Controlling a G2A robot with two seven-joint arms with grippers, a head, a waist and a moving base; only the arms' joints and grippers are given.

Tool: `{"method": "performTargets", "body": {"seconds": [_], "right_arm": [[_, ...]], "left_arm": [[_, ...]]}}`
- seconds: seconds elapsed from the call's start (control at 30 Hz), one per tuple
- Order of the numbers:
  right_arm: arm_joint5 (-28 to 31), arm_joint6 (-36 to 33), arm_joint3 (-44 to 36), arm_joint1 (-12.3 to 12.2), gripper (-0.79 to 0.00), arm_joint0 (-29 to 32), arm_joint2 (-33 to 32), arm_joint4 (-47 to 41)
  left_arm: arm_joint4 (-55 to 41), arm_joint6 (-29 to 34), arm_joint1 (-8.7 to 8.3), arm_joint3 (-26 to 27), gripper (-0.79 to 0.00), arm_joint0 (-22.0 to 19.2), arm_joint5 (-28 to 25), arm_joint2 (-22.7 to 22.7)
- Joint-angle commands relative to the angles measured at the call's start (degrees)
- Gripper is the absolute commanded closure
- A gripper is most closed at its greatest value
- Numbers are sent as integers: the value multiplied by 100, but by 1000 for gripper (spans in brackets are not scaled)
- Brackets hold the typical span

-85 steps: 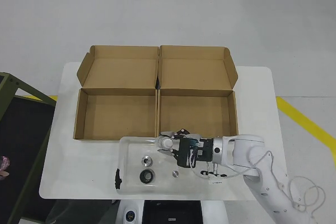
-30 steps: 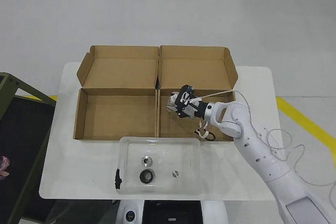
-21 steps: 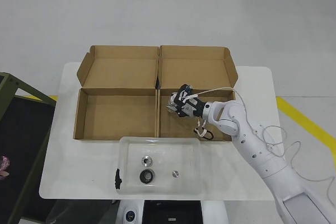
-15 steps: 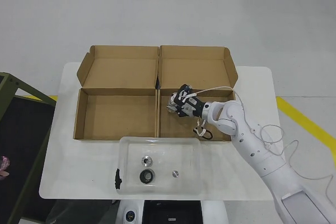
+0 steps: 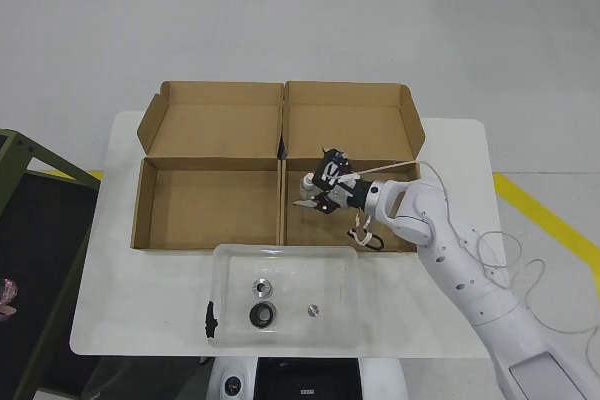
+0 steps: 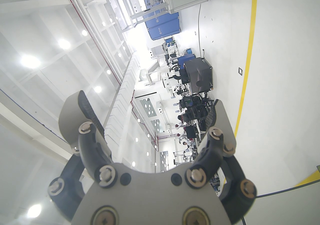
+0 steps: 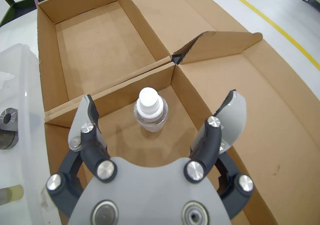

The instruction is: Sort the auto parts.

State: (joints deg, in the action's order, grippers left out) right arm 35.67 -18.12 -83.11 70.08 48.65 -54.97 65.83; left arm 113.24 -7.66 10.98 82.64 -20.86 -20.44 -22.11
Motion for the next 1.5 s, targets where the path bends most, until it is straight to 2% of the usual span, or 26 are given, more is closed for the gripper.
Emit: {"method": "performTargets", "body": {"seconds": [0.0, 0.27, 0.53, 0.8, 1.1, 1.47], "right_arm": [[59, -112, -380, -55, -785, 176, -139, 66], [320, -554, -1575, -242, -785, 1022, -523, 212], [811, -484, -2482, -401, -785, 1731, -885, 322], [1086, -783, -3359, -535, -785, 2463, -1056, 526], [1144, -1087, -3558, -587, -785, 2818, -783, 645], [1100, -1800, -3826, -664, -785, 3080, -587, 1024]], "left_arm": [[0, 0, 0, 0, -785, 0, 0, 0], [0, 0, 0, 0, -785, 0, 0, 0], [0, 0, 0, 0, -785, 0, 0, 0], [0, 0, 0, 0, -785, 0, 0, 0], [0, 0, 0, 0, -785, 0, 0, 0], [0, 0, 0, 0, -785, 0, 0, 0]]}}
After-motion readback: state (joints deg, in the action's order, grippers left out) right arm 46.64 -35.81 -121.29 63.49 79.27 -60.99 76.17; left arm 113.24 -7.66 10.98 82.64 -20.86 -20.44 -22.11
